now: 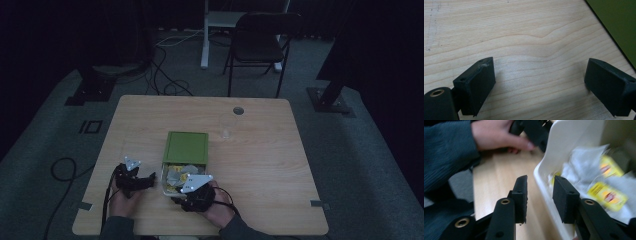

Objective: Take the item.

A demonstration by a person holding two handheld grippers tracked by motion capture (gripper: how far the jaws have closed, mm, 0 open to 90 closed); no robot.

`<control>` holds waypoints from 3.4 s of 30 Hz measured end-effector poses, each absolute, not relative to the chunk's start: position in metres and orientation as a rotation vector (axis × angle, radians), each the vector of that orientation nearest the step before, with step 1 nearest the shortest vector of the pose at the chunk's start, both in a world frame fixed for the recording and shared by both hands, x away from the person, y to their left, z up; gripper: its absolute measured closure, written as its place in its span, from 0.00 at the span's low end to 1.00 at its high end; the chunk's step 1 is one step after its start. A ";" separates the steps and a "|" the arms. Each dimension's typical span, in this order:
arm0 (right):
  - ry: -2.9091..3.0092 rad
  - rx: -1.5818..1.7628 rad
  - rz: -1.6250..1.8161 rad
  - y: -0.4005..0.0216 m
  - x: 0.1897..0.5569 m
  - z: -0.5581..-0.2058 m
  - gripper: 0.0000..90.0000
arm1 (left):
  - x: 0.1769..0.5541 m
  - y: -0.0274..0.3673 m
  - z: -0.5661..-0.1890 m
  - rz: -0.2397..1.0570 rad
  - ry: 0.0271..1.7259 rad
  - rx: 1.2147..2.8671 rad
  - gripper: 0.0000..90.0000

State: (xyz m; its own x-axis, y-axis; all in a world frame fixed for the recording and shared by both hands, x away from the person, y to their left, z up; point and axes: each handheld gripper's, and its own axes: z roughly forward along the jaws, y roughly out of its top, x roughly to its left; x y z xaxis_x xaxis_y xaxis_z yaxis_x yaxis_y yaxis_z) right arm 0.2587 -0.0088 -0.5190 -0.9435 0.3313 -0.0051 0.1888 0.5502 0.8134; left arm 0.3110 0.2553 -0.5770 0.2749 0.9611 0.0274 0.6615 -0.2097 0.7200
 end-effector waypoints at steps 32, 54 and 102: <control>2.430 0.667 1.210 0.026 0.282 -0.513 0.70 | 0.311 0.255 -0.577 0.651 1.456 1.954 0.12; 2.438 0.679 1.182 0.024 0.290 -0.516 1.00 | 0.311 0.255 -0.577 0.651 1.456 1.954 0.12; 2.316 0.603 1.443 -0.043 0.267 -0.445 1.00 | 0.311 0.255 -0.577 0.651 1.456 1.954 0.12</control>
